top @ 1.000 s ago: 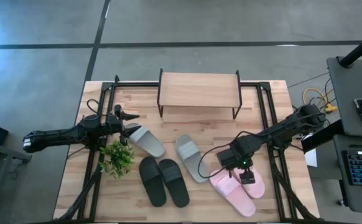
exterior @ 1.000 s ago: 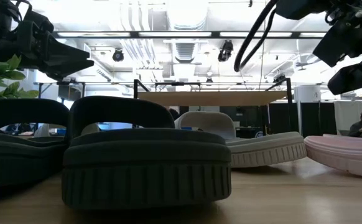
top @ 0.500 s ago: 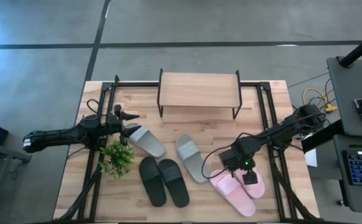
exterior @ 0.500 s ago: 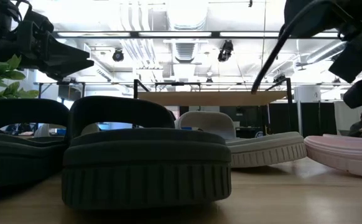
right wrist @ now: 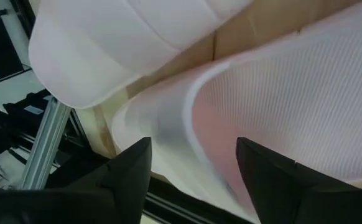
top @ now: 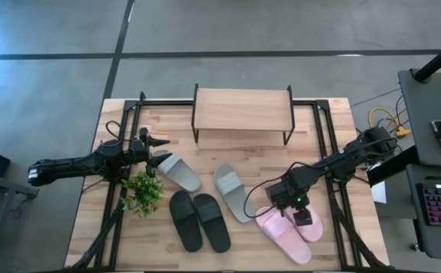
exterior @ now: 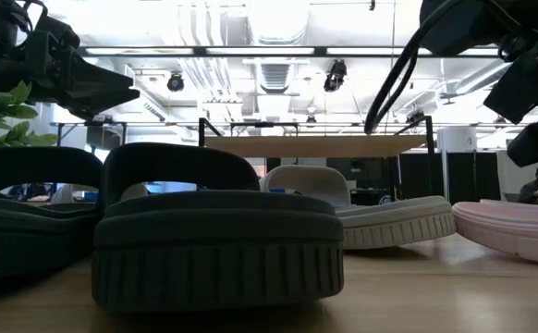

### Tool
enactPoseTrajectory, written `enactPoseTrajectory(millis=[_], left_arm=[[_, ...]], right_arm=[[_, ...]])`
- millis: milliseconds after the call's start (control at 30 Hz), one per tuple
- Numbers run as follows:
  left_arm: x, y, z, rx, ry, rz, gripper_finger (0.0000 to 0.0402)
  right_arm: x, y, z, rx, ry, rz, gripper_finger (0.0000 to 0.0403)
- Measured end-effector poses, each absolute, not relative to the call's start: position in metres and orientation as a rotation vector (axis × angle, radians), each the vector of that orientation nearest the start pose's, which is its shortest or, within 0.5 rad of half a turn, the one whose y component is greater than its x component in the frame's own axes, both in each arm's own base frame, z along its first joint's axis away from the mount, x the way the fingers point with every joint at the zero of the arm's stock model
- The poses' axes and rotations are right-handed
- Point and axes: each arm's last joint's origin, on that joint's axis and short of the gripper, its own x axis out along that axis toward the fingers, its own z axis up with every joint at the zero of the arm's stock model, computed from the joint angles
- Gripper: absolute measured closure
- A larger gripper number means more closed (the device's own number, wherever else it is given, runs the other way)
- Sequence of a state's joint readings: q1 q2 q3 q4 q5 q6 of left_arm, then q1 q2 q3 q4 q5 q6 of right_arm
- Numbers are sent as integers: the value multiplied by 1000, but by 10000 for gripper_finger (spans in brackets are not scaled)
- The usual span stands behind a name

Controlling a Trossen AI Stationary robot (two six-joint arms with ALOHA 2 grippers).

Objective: Pick and place slides into the shelf
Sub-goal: Put the right pink slide on the shelf

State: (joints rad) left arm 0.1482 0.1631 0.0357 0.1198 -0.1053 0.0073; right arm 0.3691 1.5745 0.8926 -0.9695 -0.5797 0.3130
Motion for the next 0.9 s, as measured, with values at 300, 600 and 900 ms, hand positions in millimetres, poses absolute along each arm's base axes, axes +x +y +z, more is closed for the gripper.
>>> enactPoseTrajectory(millis=[300,600,900], left_arm=[[105,19,174,7,9,253,178],[105,19,174,7,8,253,178],[105,19,174,7,9,253,178]], right_arm=[[218,101,164,385,1788,478,258],[218,101,164,406,1805,404,320],[217,102,168,468,1809,443,389]])
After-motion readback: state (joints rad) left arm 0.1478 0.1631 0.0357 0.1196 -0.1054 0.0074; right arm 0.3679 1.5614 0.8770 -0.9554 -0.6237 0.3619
